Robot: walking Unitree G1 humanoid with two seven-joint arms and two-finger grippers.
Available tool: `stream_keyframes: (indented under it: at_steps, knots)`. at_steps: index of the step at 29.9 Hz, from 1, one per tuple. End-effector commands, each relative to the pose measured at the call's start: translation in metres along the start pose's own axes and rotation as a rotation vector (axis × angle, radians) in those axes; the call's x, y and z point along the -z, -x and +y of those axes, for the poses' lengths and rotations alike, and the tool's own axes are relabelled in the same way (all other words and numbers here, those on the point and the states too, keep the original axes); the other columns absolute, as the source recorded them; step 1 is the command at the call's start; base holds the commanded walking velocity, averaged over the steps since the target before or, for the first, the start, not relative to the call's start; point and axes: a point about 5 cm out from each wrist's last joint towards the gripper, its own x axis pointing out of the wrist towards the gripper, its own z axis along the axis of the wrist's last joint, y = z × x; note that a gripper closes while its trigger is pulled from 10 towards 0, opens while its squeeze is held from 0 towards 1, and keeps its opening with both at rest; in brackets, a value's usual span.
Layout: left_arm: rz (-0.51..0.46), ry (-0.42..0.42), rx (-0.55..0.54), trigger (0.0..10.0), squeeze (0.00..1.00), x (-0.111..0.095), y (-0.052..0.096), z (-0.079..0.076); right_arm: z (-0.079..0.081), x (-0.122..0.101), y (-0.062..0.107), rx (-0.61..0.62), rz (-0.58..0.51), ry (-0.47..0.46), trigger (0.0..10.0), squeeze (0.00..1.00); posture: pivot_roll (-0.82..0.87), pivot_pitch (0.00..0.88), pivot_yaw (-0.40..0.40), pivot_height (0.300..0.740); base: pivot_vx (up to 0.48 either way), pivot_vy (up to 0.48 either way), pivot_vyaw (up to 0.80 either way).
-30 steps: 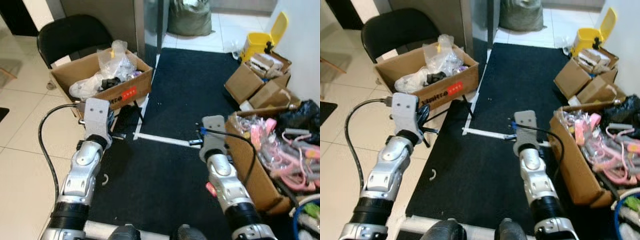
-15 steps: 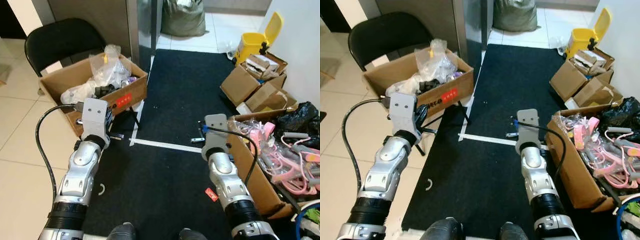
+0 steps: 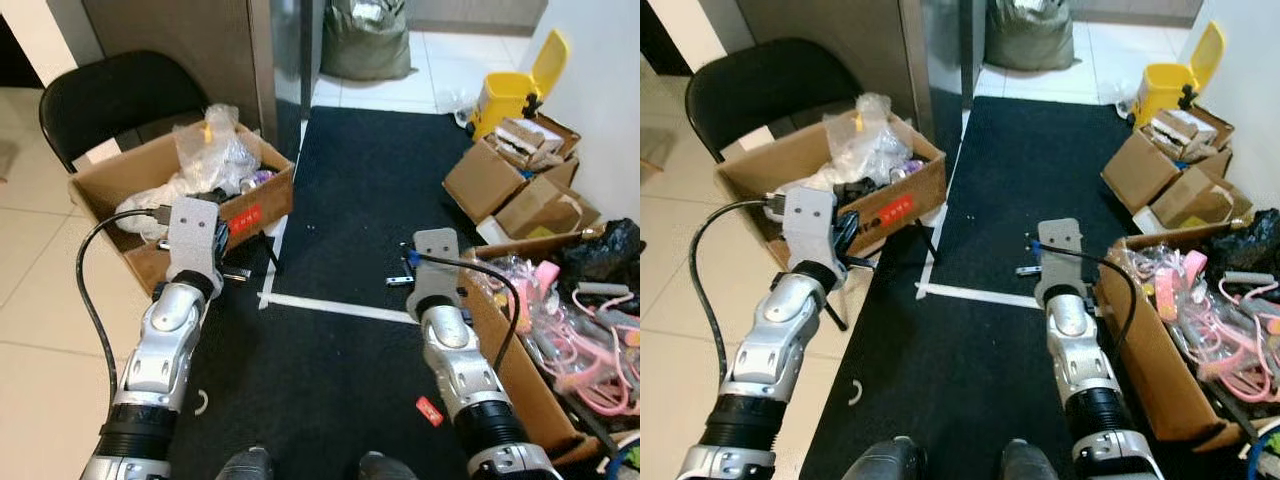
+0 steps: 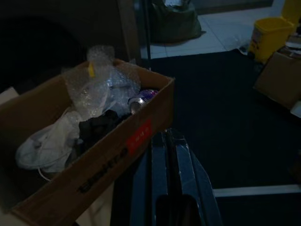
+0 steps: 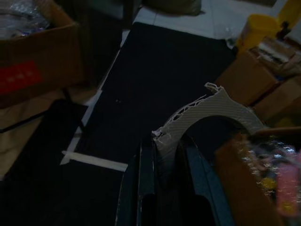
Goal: Picking trash to rubbish bin
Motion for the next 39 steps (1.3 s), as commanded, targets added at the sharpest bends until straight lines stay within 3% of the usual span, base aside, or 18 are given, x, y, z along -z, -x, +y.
stream_keyframes:
  at_steps: [1,39]
  knots:
    - [0.022,-0.007,-0.006,10.0,0.00,0.0041,0.0018,0.0017,0.0009,0.0037,0.0014,-0.005,0.014,0.001,10.0,0.00,0.05,0.081,0.003,0.740,0.296,0.000,0.00]
    - [0.028,-0.005,-0.004,10.0,0.00,0.0049,0.0023,0.0019,0.0049,0.0036,0.0008,-0.031,0.008,0.040,10.0,0.00,0.06,0.089,0.006,0.740,0.299,0.000,0.00]
